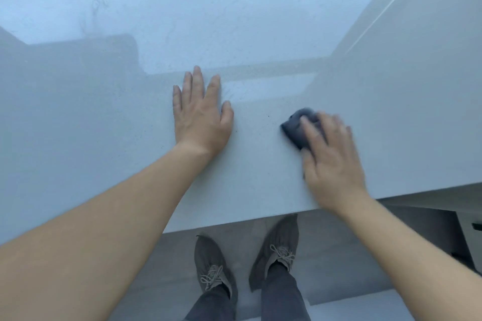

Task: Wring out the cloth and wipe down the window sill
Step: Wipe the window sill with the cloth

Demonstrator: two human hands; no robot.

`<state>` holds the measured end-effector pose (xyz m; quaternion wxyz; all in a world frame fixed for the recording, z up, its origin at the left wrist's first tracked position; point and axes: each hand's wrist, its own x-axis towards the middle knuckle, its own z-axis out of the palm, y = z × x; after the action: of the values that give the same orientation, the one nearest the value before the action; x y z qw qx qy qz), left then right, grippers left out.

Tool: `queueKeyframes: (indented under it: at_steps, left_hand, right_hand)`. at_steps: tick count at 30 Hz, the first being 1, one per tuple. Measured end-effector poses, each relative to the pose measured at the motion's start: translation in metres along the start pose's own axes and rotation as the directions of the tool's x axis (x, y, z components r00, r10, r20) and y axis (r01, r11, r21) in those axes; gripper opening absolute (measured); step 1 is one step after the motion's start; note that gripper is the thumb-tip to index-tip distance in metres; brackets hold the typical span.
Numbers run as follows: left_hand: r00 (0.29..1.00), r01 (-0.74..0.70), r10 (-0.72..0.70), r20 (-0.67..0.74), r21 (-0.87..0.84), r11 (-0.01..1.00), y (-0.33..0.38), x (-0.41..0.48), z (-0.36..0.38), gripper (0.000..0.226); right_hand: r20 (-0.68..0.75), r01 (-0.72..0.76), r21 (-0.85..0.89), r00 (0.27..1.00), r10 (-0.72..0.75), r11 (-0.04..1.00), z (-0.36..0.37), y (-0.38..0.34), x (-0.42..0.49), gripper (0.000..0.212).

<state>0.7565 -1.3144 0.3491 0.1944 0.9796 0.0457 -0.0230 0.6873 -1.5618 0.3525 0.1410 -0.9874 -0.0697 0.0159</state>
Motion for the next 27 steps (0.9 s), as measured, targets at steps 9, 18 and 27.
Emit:
queueKeyframes:
  at_steps: [9, 18, 27]
  left_hand:
    - [1.000, 0.032, -0.032, -0.002, 0.106, 0.994, 0.004, -0.001, 0.005, 0.064]
    - [0.999, 0.040, -0.041, 0.007, 0.126, 0.991, 0.008, -0.001, 0.003, 0.064]
    - [0.998, 0.059, -0.063, 0.017, 0.155, 0.986, 0.012, 0.000, 0.000, 0.063]
  right_hand:
    - [0.099, 0.316, 0.004, 0.944, -0.315, 0.949, 0.014, -0.034, 0.015, 0.059]
    - [0.015, -0.029, 0.023, 0.999, 0.028, 0.999, 0.000, -0.010, 0.128, 0.061]
    - [0.077, 0.078, 0.032, 0.994, -0.080, 0.996, -0.008, 0.018, 0.187, 0.060]
